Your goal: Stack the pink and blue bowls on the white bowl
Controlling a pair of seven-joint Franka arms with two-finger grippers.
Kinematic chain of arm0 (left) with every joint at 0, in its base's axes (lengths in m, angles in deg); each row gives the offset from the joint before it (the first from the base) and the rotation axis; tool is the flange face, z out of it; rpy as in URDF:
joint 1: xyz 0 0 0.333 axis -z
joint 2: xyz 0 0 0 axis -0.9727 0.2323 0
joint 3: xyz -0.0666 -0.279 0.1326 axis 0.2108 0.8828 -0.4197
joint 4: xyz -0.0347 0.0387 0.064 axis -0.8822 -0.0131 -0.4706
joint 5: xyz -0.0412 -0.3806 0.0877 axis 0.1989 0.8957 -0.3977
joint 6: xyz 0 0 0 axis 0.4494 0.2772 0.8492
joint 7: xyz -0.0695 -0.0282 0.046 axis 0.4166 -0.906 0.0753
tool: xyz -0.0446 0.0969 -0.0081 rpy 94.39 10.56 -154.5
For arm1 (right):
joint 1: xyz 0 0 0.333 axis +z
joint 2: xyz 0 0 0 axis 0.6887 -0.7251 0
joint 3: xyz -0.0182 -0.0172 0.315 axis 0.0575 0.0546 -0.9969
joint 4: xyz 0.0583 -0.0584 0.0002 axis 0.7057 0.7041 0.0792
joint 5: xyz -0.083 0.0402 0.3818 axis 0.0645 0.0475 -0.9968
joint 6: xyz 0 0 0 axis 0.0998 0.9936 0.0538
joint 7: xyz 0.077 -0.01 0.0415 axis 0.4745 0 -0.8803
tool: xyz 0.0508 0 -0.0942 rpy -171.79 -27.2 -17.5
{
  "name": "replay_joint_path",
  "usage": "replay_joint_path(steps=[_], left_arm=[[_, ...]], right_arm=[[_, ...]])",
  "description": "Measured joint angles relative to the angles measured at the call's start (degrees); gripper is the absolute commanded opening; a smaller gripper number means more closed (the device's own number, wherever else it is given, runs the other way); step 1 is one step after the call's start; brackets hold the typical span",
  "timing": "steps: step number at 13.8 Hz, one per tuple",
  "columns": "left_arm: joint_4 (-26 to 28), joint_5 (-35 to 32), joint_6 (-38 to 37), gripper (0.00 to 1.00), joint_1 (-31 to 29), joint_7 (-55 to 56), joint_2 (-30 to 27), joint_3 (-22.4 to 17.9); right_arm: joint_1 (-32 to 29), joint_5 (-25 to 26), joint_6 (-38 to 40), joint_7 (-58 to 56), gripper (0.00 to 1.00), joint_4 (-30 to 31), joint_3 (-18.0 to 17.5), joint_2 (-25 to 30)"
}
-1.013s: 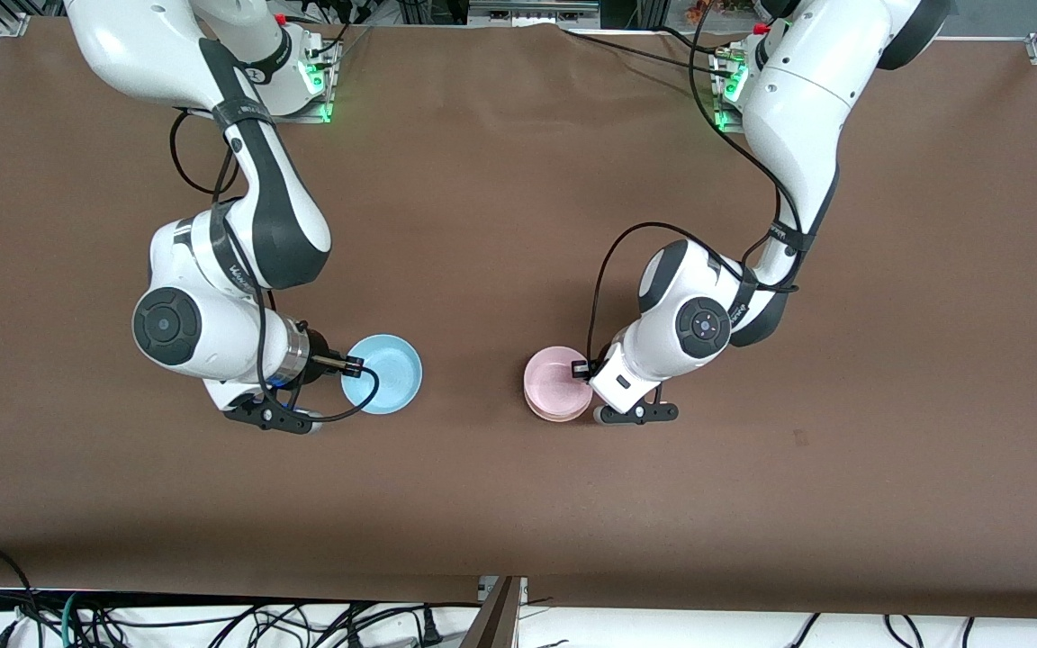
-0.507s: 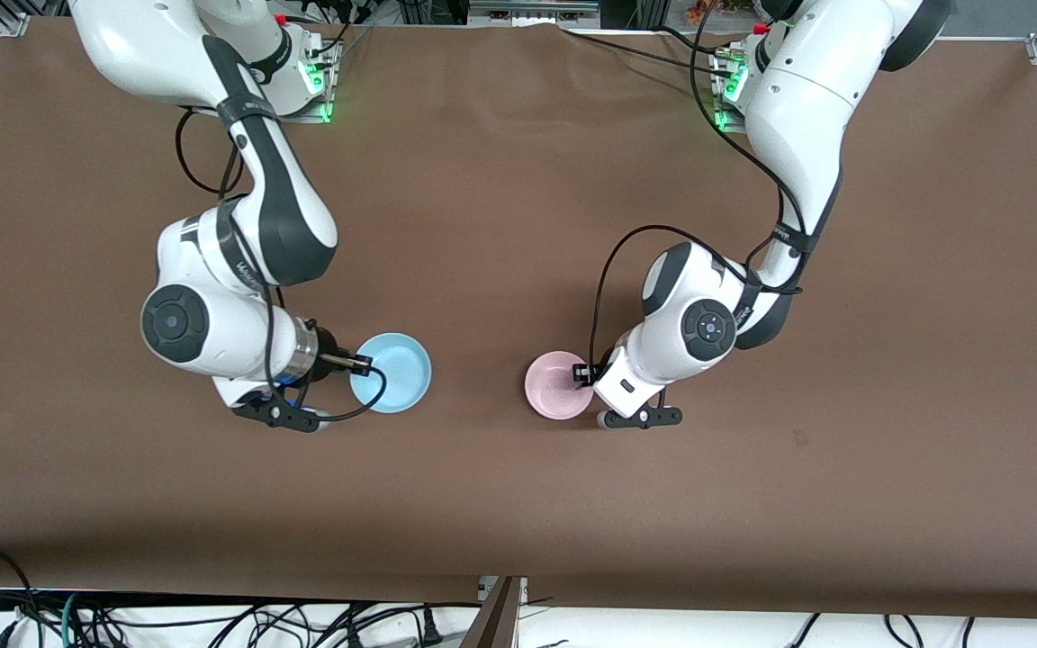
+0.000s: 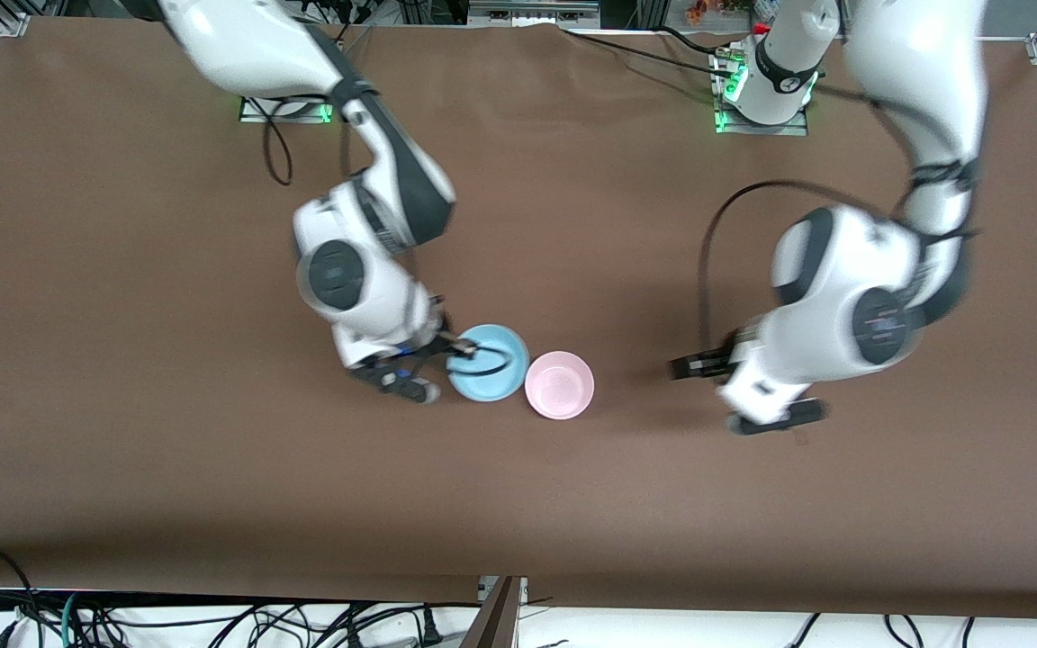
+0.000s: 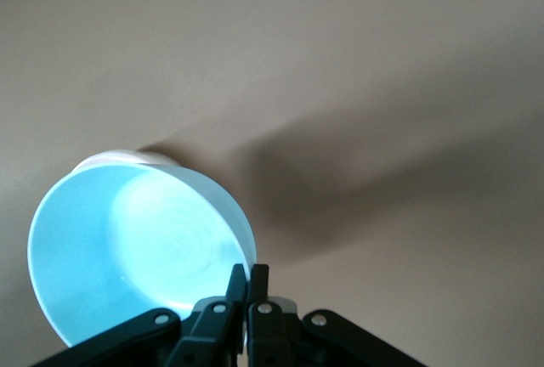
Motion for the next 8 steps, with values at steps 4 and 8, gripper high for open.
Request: replay_joint_path(steps=[4,8], left_arm=[[0.2,-7.3,-11.0,1.00,-3.9,-6.2,-8.7,-0.6],[0.4,-8.0,-15.7,1.00,-7.7,-15.5,-13.1,-0.6]], right_arm=[[6.9,3.8,-5.8,10.2,0.00,-2.3,0.4,-5.1],[6.8,3.9,-9.6,10.4,0.00,-3.3,1.1,-7.0]])
